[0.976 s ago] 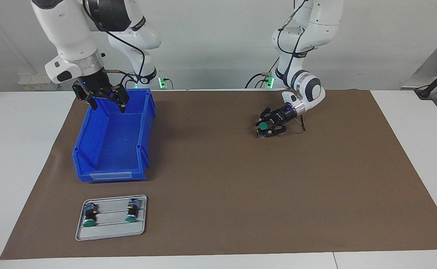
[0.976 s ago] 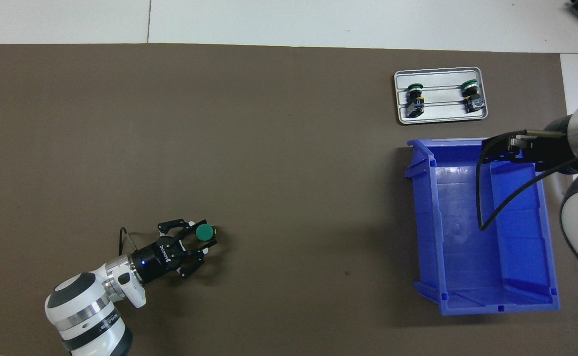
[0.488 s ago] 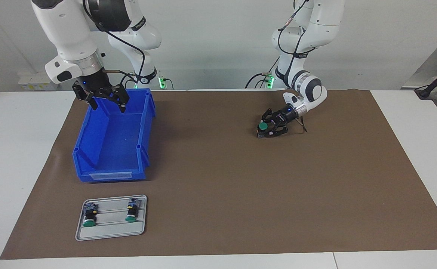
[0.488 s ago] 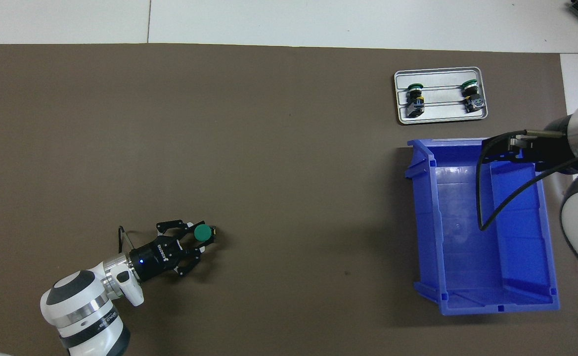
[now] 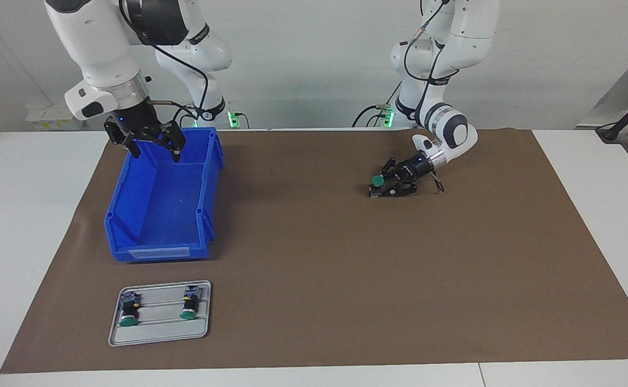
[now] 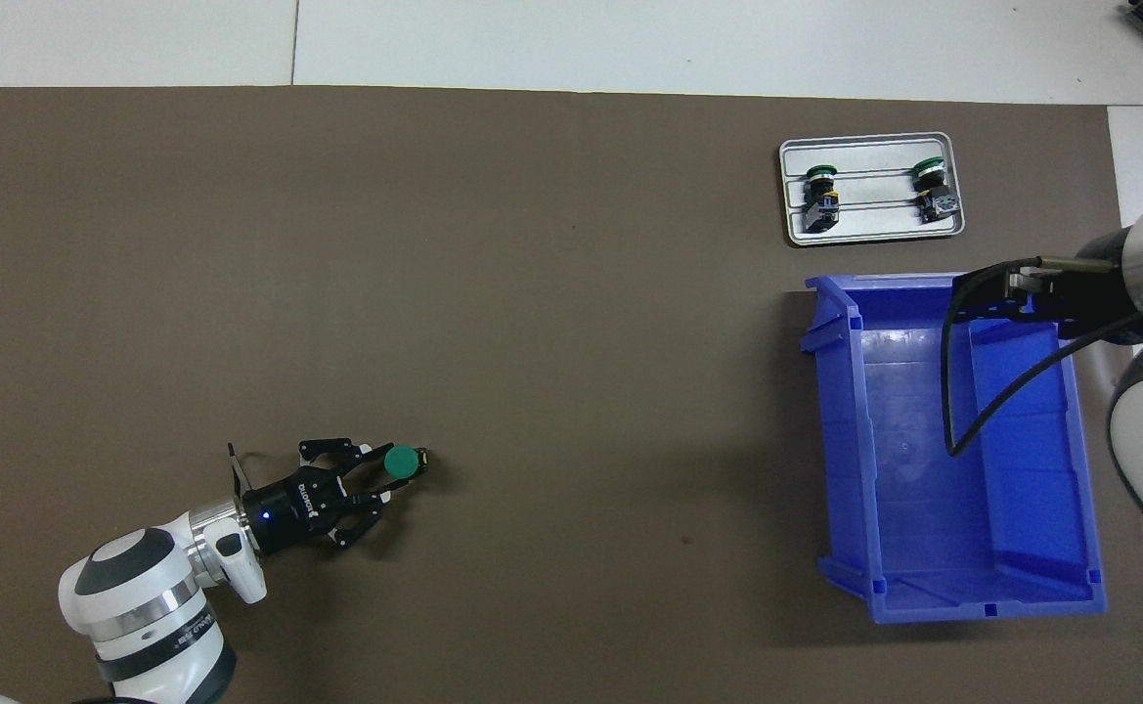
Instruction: Place and press button with both arms
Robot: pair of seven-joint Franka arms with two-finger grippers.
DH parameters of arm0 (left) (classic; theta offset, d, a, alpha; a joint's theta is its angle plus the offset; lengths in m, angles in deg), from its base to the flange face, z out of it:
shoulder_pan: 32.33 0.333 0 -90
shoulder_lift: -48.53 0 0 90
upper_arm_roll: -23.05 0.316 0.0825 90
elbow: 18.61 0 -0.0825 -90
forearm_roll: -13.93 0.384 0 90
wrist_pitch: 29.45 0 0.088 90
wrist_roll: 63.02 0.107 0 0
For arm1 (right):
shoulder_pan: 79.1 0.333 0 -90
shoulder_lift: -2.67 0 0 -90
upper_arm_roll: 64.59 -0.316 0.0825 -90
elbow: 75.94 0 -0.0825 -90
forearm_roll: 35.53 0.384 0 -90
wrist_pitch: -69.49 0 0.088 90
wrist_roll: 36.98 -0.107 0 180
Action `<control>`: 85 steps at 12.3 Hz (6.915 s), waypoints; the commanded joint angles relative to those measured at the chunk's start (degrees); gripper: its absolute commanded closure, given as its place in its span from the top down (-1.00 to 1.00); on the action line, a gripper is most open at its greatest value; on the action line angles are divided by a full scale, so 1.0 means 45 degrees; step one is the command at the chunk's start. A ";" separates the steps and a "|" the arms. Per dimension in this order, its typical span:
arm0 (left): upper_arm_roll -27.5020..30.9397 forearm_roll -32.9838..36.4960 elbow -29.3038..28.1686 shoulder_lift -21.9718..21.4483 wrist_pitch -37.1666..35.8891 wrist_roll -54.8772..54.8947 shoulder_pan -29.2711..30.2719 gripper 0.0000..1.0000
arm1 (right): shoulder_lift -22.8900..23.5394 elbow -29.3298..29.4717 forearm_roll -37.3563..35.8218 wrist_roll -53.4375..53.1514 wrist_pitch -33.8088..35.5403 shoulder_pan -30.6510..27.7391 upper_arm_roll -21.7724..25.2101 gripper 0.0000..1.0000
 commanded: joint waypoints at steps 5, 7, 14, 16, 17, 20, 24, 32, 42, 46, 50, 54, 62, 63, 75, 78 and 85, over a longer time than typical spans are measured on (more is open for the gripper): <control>0.0006 0.2577 0.1669 0.0786 0.0780 0.0166 0.1458 -0.13 | -0.0313 -0.0323 0.0290 -0.0109 -0.0047 -0.0071 -0.0024 1.00; 0.0006 0.4120 0.2567 0.0786 0.0586 -0.1529 0.2181 -0.14 | -0.0313 -0.0323 0.0290 -0.0109 -0.0047 -0.0071 -0.0024 1.00; -0.0033 0.7051 0.6139 0.0025 0.0018 -0.9884 0.2106 -0.14 | -0.0294 -0.0342 0.0290 -0.0109 -0.0047 -0.0071 -0.0005 1.00; -0.0111 0.7971 0.7389 0.0082 -0.0273 -1.2114 0.2067 -0.17 | -0.0294 -0.0323 0.0290 -0.0109 -0.0047 -0.0052 -0.0005 1.00; -0.0092 0.8420 0.8053 0.0199 -0.0468 -1.3265 0.1951 -0.20 | -0.0294 -0.0323 0.0290 -0.0089 -0.0047 -0.0071 -0.0024 1.00; -0.0130 1.1676 1.0144 0.0512 -0.1133 -1.6470 0.1445 -0.41 | -0.0294 -0.0323 0.0290 -0.0109 -0.0047 -0.0071 -0.0005 1.00; -0.0130 1.6010 1.1435 0.0415 -0.2010 -1.9616 0.0234 -0.63 | -0.0313 -0.0323 0.0290 -0.0109 -0.0047 -0.0052 -0.0024 1.00; -0.0130 2.1156 1.1150 -0.0051 -0.2190 -2.7547 -0.4237 -1.00 | -0.0313 -0.0323 0.0290 -0.0109 -0.0047 -0.0071 -0.0005 1.00; -0.0169 2.1901 0.6654 -0.1948 0.0154 -2.8316 -0.5551 -1.00 | -0.0313 -0.0323 0.0290 -0.0109 -0.0047 -0.0090 -0.0005 1.00; -0.0189 2.1901 0.5681 -0.2279 0.1186 -2.8276 -0.5570 -1.00 | -0.0294 -0.0323 0.0290 -0.0089 -0.0047 -0.0090 -0.0005 1.00; -0.0189 2.1901 0.5053 -0.2417 0.2108 -2.8374 -0.5902 -1.00 | -0.0294 -0.0323 0.0290 -0.0109 -0.0047 -0.0130 -0.0005 1.00; -0.0189 2.1901 0.3903 -0.2631 0.3490 -2.8335 -0.5999 -1.00 | -0.0313 -0.0323 0.0290 -0.0109 -0.0046 -0.0130 -0.0005 1.00; -0.0131 2.1901 0.6666 -0.1716 0.1352 -2.8335 -0.5708 -1.00 | -0.0294 -0.0323 0.0290 0.0028 -0.0143 -0.0169 -0.0005 1.00; -0.0092 2.1901 0.7292 -0.1540 0.0785 -2.8335 -0.5456 -1.00 | -0.0275 -0.0323 0.0290 -0.0030 -0.0241 -0.0130 -0.0005 1.00; -0.0168 2.4272 1.2645 -0.1910 -0.5328 -3.1471 -0.0002 -1.00 | 0.0796 -0.0168 -0.0490 -0.6388 -0.1410 0.4064 -0.0181 0.91; -0.0189 2.4499 1.3525 -0.1812 -0.6306 -3.2376 -0.0140 -1.00 | 0.2453 0.1174 -0.0918 -0.8772 -0.1765 0.5607 -0.0181 0.91; -0.0189 2.3893 1.3198 -0.1967 -0.5139 -3.2711 -0.0043 -0.25 | 0.5817 0.4226 -0.1312 -1.2427 -0.2017 0.7720 -0.0181 0.90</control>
